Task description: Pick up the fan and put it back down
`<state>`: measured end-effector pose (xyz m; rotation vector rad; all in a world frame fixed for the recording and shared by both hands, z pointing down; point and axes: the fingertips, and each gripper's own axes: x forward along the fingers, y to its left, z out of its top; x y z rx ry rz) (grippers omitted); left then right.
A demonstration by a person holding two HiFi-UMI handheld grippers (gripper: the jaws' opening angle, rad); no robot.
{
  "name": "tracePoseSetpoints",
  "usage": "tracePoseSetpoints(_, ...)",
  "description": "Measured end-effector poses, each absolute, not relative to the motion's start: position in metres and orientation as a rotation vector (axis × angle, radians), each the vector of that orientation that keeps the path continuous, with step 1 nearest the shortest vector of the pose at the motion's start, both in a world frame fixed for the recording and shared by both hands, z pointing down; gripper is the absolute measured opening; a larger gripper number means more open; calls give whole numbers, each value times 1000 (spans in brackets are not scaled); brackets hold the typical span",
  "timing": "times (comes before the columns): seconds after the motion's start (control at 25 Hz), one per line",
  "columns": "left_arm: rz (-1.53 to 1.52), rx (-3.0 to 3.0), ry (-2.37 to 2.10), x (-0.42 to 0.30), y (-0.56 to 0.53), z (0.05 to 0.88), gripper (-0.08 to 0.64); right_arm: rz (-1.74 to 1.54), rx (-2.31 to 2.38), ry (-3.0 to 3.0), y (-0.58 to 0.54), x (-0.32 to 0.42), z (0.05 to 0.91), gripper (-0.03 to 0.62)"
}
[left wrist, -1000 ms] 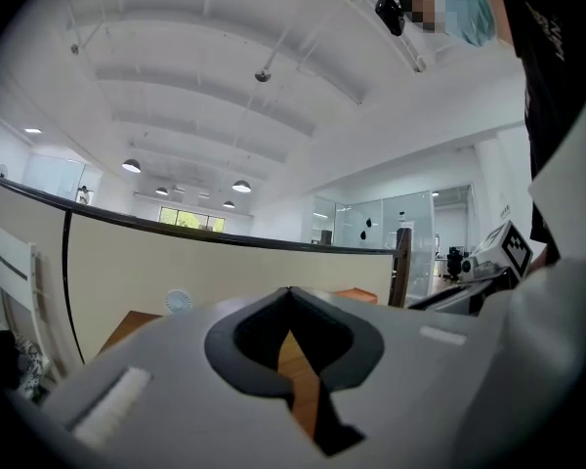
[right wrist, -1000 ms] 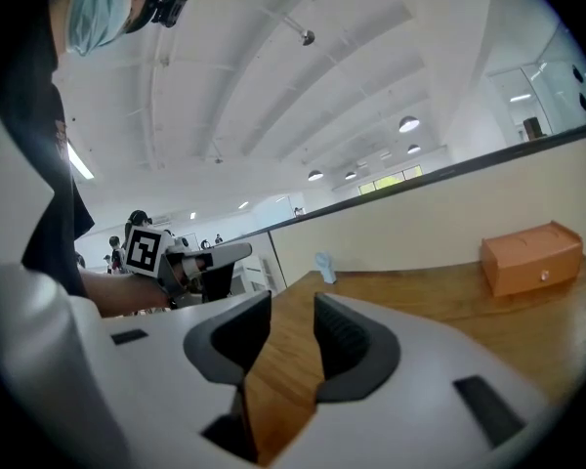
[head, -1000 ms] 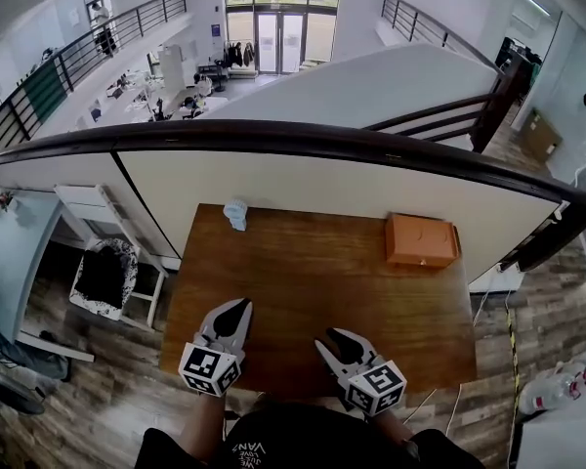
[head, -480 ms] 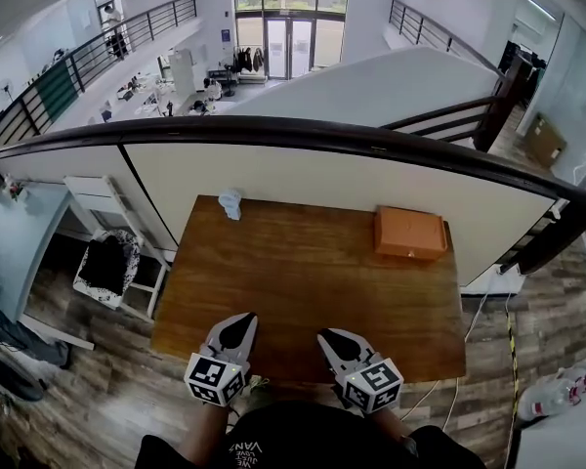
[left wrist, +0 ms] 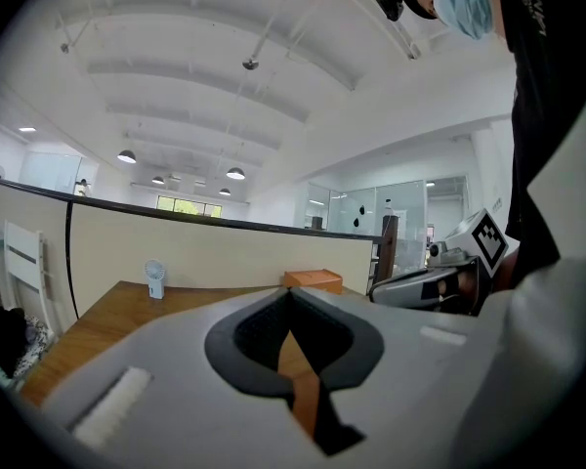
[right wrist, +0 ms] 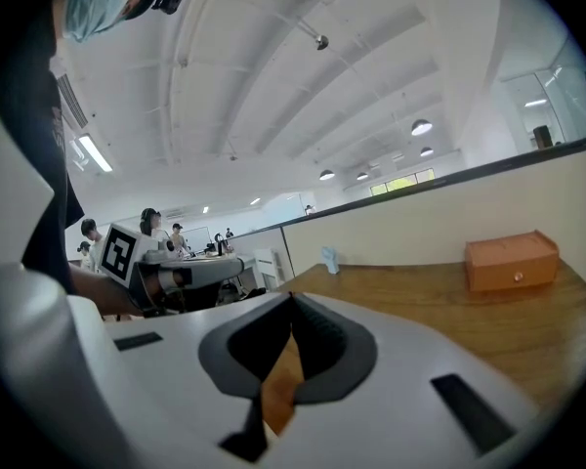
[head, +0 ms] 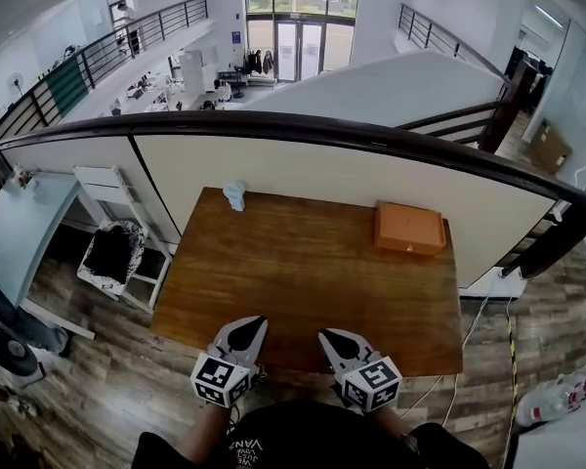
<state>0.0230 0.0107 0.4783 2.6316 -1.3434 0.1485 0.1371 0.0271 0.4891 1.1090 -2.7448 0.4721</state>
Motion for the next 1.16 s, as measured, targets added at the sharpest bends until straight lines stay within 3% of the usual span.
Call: tracePoseSetpoints(1.16, 205, 2635, -1340, 30, 38, 497, 11, 427, 1122, -2682, 48, 147, 500, 11)
